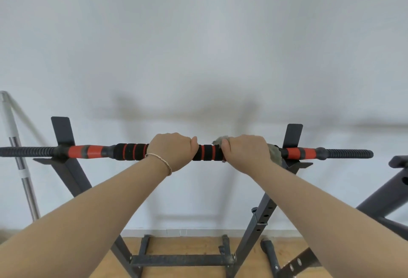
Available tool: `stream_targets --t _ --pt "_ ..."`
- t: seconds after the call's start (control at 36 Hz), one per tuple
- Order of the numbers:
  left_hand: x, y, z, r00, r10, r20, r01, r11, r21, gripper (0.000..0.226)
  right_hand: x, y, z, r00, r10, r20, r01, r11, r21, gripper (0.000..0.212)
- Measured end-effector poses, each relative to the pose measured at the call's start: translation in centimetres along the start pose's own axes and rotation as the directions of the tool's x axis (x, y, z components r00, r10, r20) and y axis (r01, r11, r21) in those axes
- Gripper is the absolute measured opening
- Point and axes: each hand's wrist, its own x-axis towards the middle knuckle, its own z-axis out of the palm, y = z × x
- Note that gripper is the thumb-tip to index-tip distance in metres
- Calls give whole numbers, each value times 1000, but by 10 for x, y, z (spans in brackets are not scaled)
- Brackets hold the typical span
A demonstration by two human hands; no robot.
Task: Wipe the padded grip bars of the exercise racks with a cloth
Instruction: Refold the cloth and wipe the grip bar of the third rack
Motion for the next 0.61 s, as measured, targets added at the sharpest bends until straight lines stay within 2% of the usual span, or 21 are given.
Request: stream_targets --t 0.03,0.06,0.11,0.14,0.19,0.22,0.28,0.31,0.33,0.39,0.44,0.5,0.56,0.61 --pt "-4 2 0 999 18 -35 -17 1000 27 23 8 4 1 991 -24 133 10 994 108 13" --pt "-8 4 1 998 -8 -64 9 1000 27 25 19 9 -2 957 24 291 -87 974 208 18" --pt "-16 9 -1 987 -108 -117 97 991 -94 45 35 13 -12 813 62 579 -335 863 378 36" --pt "-17 9 2 971 -143 -192 121 985 -125 47 38 12 -12 783 46 620 -368 839 402 39" --pt "-19 10 2 964 -146 -224 125 986 -107 39 37 9 -12 825 33 565 -270 900 342 38" --pt "-17 8 1 978 -78 -193 68 996 -59 31 32 7 -9 873 32 486 -190 941 280 39" --pt "-6 1 -1 999 5 -43 -9 995 -95 23 16 4 -5 962 41 268 -92 980 179 47" --pt "1 -3 -4 998 -21 59 29 988 -152 28 8 2 -4 987 49 151 -69 989 133 52" --pt "8 -7 -8 981 -43 192 82 976 -204 35 0 0 -2 998 47 45 -51 995 89 53" --pt "19 -11 -15 900 -62 432 207 932 -299 56 -16 -6 3 983 25 -181 -7 995 95 45" --pt "20 -12 -16 856 -58 514 284 883 -373 68 -23 -4 9 937 -10 -350 57 991 124 41" --pt "19 -10 -13 894 -31 447 200 921 -335 63 -20 -1 14 942 -27 -333 54 996 73 36" --pt "13 -8 -9 957 -22 290 94 968 -234 54 -13 0 12 978 -44 -203 43 999 -8 20" --pt "7 -6 -5 984 -55 168 85 980 -180 55 0 1 6 999 -43 -27 44 999 30 11"
